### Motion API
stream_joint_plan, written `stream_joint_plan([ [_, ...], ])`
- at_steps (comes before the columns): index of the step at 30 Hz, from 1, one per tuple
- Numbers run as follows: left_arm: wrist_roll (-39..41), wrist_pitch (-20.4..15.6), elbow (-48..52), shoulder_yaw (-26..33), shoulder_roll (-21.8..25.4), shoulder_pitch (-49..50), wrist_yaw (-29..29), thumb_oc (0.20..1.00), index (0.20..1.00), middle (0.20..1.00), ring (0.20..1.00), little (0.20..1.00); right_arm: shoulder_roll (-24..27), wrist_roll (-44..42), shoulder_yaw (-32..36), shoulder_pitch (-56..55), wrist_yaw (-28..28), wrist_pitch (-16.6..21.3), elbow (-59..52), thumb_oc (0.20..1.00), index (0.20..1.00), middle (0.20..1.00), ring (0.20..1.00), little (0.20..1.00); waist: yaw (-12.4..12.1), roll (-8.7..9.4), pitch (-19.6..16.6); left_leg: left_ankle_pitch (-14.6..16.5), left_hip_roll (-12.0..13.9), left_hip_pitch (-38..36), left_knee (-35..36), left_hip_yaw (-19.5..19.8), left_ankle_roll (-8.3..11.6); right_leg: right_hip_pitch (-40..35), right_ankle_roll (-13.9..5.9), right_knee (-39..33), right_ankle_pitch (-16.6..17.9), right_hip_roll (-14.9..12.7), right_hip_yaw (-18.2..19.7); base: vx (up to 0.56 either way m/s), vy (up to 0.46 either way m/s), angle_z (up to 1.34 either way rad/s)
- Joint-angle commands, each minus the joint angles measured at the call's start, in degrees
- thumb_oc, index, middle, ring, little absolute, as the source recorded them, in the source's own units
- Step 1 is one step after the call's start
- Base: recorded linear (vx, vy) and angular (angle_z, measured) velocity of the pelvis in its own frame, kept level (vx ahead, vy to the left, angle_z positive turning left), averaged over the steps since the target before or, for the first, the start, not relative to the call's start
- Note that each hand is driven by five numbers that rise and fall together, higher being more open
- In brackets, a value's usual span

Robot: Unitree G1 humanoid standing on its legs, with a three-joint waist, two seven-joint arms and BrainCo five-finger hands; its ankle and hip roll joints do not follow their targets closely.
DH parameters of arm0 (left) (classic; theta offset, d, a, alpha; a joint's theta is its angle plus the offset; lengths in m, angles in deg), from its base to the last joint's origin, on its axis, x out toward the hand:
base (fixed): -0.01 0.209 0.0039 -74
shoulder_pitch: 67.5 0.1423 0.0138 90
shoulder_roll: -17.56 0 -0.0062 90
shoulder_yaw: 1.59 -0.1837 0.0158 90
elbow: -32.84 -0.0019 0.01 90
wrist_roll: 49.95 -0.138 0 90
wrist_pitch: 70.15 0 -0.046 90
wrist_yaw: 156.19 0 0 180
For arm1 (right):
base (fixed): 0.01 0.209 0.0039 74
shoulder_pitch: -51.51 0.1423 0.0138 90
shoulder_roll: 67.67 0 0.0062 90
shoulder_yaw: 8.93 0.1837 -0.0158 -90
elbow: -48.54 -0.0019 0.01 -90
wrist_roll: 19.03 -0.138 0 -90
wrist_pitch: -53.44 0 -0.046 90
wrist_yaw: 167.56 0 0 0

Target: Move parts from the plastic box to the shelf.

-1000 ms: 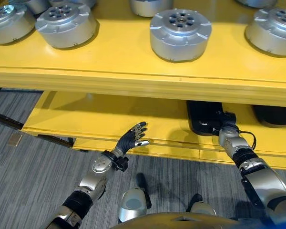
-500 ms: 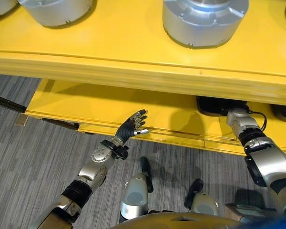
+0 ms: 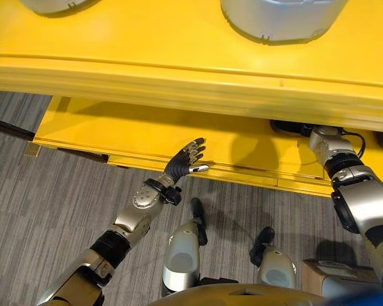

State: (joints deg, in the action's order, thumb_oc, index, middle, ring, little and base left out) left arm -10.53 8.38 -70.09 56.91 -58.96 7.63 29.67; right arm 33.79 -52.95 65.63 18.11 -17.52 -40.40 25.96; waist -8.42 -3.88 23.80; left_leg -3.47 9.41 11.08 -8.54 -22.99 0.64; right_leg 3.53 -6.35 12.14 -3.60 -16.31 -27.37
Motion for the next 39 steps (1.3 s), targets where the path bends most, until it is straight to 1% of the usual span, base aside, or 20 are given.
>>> stream_joint_plan([
  [1, 1.1, -2.2, 5.1, -1.6, -0.9, -1.6, -1.3, 1.0, 1.0, 1.0, 1.0, 1.0, -0.3, -0.4, -2.6, 4.9, 0.6, -0.7, 1.8, 0.2, 0.2, 0.2, 0.2, 0.2, -2.6, -1.06, 2.0, 2.5, 2.8, -2.0, -3.7, -0.1, 4.33, 5.1, -1.97, 8.7, -1.6, -1.7, 1.3, 0.0, 0.0, 0.0],
  [3, 1.1, -2.4, 5.2, -1.9, -0.8, -1.6, -1.8, 1.0, 1.0, 1.0, 1.0, 1.0, -0.2, 1.1, -2.9, 5.3, -0.1, -1.3, 1.8, 0.2, 0.2, 0.2, 0.2, 0.2, -2.7, -1.07, 2.2, 2.4, 2.8, -1.9, -3.7, -0.1, 4.36, 5.3, -1.91, 9.0, -1.6, -1.7, 1.2, 0.0, 0.0, 0.0],
  [4, 1.3, -2.4, 5.2, -1.9, -0.8, -1.7, -2.0, 1.0, 1.0, 1.0, 1.0, 1.0, -0.2, 1.6, -3.1, 5.4, -0.2, -1.6, 1.8, 0.385, 0.385, 0.385, 0.385, 0.385, -2.7, -1.06, 2.3, 2.4, 2.8, -1.8, -3.8, 0.0, 4.36, 5.3, -1.9, 9.1, -1.7, -1.7, 1.2, 0.0, 0.0, 0.0],
  [5, 1.5, -2.5, 5.2, -2.0, -0.7, -1.8, -2.1, 1.0, 1.0, 1.0, 1.0, 1.0, -0.1, 1.8, -3.5, 5.5, -0.1, -1.7, 1.8, 0.727, 0.727, 0.727, 0.727, 0.727, -2.7, -1.07, 2.4, 2.4, 2.7, -1.8, -3.8, 0.1, 4.35, 5.4, -1.87, 9.3, -1.7, -1.7, 1.2, 0.0, 0.0, 0.0],
  [6, 1.6, -2.7, 5.2, -2.1, -0.6, -1.7, -2.1, 1.0, 1.0, 1.0, 1.0, 1.0, -0.1, 1.7, -4.1, 5.5, 0.2, -1.7, 1.8, 1.0, 1.0, 1.0, 1.0, 1.0, -2.7, -1.07, 2.5, 2.4, 2.6, -1.9, -3.7, 0.1, 4.28, 5.5, -1.83, 9.4, -1.8, -1.7, 1.2, 0.0, 0.0, 0.0],
  [7, 1.6, -2.7, 5.2, -2.1, -0.6, -1.7, -2.1, 1.0, 1.0, 1.0, 1.0, 1.0, -0.1, 1.7, -4.1, 5.5, 0.3, -1.8, 1.8, 1.0, 1.0, 1.0, 1.0, 1.0, -2.7, -1.06, 2.5, 2.4, 2.6, -1.9, -3.7, 0.1, 4.27, 5.4, -1.82, 9.4, -1.8, -1.7, 1.2, 0.0, 0.0, 0.0],
  [8, 1.1, -2.6, 5.0, -2.2, -0.8, -1.6, -1.8, 1.0, 1.0, 1.0, 1.0, 1.0, -0.2, 1.0, -4.4, 5.5, -0.5, -1.0, 1.8, 1.0, 1.0, 1.0, 1.0, 1.0, -2.7, -1.0, 2.5, 2.4, 2.7, -2.2, -3.5, 0.0, 4.25, 5.2, -1.79, 9.3, -1.8, -1.6, 1.0, 0.0, 0.0, 0.0],
  [16, 1.3, -2.8, 4.2, -2.5, -1.1, -1.9, -1.7, 1.0, 1.0, 1.0, 1.0, 1.0, -1.0, 0.9, -3.7, 5.4, -2.3, -1.0, 1.4, 1.0, 1.0, 1.0, 1.0, 1.0, -2.3, -0.98, 2.4, 2.4, 2.6, -3.1, -3.0, -0.1, 4.19, 4.9, -1.75, 9.2, -1.7, -1.4, 1.2, 0.0, 0.0, 0.0],
  [18, 1.3, -2.8, 4.1, -2.6, -1.2, -1.7, -1.6, 1.0, 1.0, 1.0, 1.0, 1.0, -1.0, 0.2, -3.6, 5.3, -2.8, -0.3, 1.2, 1.0, 1.0, 1.0, 1.0, 1.0, -2.1, -0.98, 2.4, 2.5, 2.6, -3.3, -3.0, -0.2, 4.13, 4.9, -1.69, 9.2, -1.7, -1.4, 1.3, 0.0, 0.0, 0.0],
  [20, 1.3, -2.3, 4.1, -2.5, -1.1, -1.8, -1.4, 1.0, 1.0, 1.0, 1.0, 1.0, -1.1, -1.5, -3.1, 5.2, -3.0, 0.5, 0.9, 1.0, 1.0, 1.0, 1.0, 1.0, -2.0, -0.95, 2.2, 2.5, 2.6, -3.6, -2.9, -0.2, 4.09, 4.7, -1.71, 9.1, -1.6, -1.3, 1.3, 0.0, 0.0, 0.0],
  [21, 1.8, -1.9, 4.1, -2.5, -1.2, -1.7, -1.2, 1.0, 1.0, 1.0, 1.0, 1.0, -1.5, -5.6, -2.2, 5.0, -2.8, 0.9, 0.7, 1.0, 1.0, 1.0, 1.0, 1.0, -1.9, -0.93, 2.0, 2.5, 2.5, -3.9, -2.9, -0.4, 4.08, 4.4, -1.71, 8.9, -1.6, -1.3, 1.3, 0.0, 0.0, 0.0],
  [22, 1.9, -1.9, 4.0, -2.6, -1.2, -1.7, -1.2, 1.0, 1.0, 1.0, 1.0, 1.0, -1.7, -7.4, -1.8, 5.0, -2.8, 1.4, 0.8, 1.0, 1.0, 1.0, 1.0, 1.0, -1.8, -0.93, 2.0, 2.5, 2.5, -4.0, -2.8, -0.4, 4.09, 4.3, -1.7, 8.8, -1.6, -1.2, 1.4, 0.0, 0.0, 0.0],
  [25, 1.7, -1.8, 4.5, -2.4, -1.3, -1.2, -1.2, 1.0, 1.0, 1.0, 1.0, 1.0, -2.5, -10.6, 0.5, 3.6, -2.3, 3.5, 0.2, 1.0, 1.0, 1.0, 1.0, 1.0, -1.4, -0.79, 1.4, 2.7, 2.4, -5.0, -2.4, -0.6, 3.99, 3.5, -1.6, 8.3, -1.7, -0.9, 1.6, 0.02, -0.001, -0.01],
  [27, 1.8, -1.7, 4.7, -2.3, -1.2, -1.0, -1.2, 1.0, 1.0, 1.0, 1.0, 1.0, -2.8, -11.4, 1.4, 3.1, -1.6, 3.8, -0.2, 1.0, 1.0, 1.0, 1.0, 1.0, -1.2, -0.73, 1.2, 2.8, 2.3, -5.3, -2.3, -0.6, 3.92, 3.3, -1.6, 8.3, -1.7, -0.8, 1.7, 0.01, -0.005, -0.02],
  [28, 1.6, -1.7, 4.5, -2.0, -1.2, -0.6, -0.9, 1.0, 1.0, 1.0, 1.0, 1.0, -3.3, -11.2, 2.0, 2.2, -1.5, 5.0, -0.9, 1.0, 1.0, 1.0, 1.0, 1.0, -1.0, -0.63, 1.0, 2.9, 2.3, -5.7, -2.3, -0.8, 3.84, 3.0, -1.54, 8.1, -1.8, -0.7, 1.8, 0.05, -0.015, -0.01],
  [29, 0.2, -2.0, 3.8, -1.6, -1.4, 0.1, -1.4, 1.0, 1.0, 1.0, 1.0, 1.0, -3.7, -8.9, 2.2, 1.2, -4.1, 7.0, -3.1, 1.0, 1.0, 1.0, 1.0, 1.0, -0.6, -0.44, 0.4, 2.9, 2.4, -6.5, -1.9, -1.1, 3.77, 2.4, -1.5, 7.6, -1.7, -0.5, 2.0, 0.05, -0.015, -0.03],
  [31, 0.3, -2.4, 3.4, -1.6, -1.5, 0.4, -0.9, 1.0, 1.0, 1.0, 1.0, 1.0, -4.0, -8.0, 2.4, 0.7, -5.8, 8.0, -4.9, 1.0, 1.0, 1.0, 1.0, 1.0, -0.3, -0.35, 0.1, 2.9, 2.4, -6.9, -1.7, -1.2, 3.72, 2.2, -1.48, 7.4, -1.7, -0.4, 2.1, 0.03, -0.01, -0.05],
  [36, 1.0, -2.5, 3.9, -2.0, -1.9, 1.4, -0.6, 1.0, 1.0, 1.0, 1.0, 1.0, -4.5, -1.0, 3.3, -0.1, -10.8, 13.7, -10.8, 1.0, 1.0, 1.0, 1.0, 1.0, 0.5, -0.17, -0.8, 3.2, 2.3, -7.8, -1.6, -1.5, 3.45, 1.4, -1.38, 6.7, -1.6, 0.2, 2.6, 0.01, -0.009, -0.02],
  [37, 1.0, -2.4, 4.0, -2.0, -1.9, 1.4, -0.7, 1.0, 1.0, 1.0, 1.0, 1.0, -4.5, -0.5, 3.4, -0.1, -11.0, 13.7, -11.5, 1.0, 1.0, 1.0, 1.0, 1.0, 0.6, -0.17, -0.9, 3.2, 2.3, -7.9, -1.5, -1.4, 3.44, 1.3, -1.37, 6.7, -1.6, 0.2, 2.7, 0.0, 0.0, 0.0],
  [39, 0.8, -2.0, 4.5, -2.4, -1.9, 1.8, -0.9, 1.0, 1.0, 1.0, 1.0, 1.0, -4.9, 2.2, 3.9, -0.2, -11.5, 15.4, -14.6, 1.0, 1.0, 1.0, 1.0, 1.0, 0.8, -0.13, -1.4, 3.3, 2.2, -8.3, -1.5, -1.3, 3.34, 0.9, -1.39, 6.3, -1.5, 0.4, 3.0, 0.02, -0.018, -0.03],
])
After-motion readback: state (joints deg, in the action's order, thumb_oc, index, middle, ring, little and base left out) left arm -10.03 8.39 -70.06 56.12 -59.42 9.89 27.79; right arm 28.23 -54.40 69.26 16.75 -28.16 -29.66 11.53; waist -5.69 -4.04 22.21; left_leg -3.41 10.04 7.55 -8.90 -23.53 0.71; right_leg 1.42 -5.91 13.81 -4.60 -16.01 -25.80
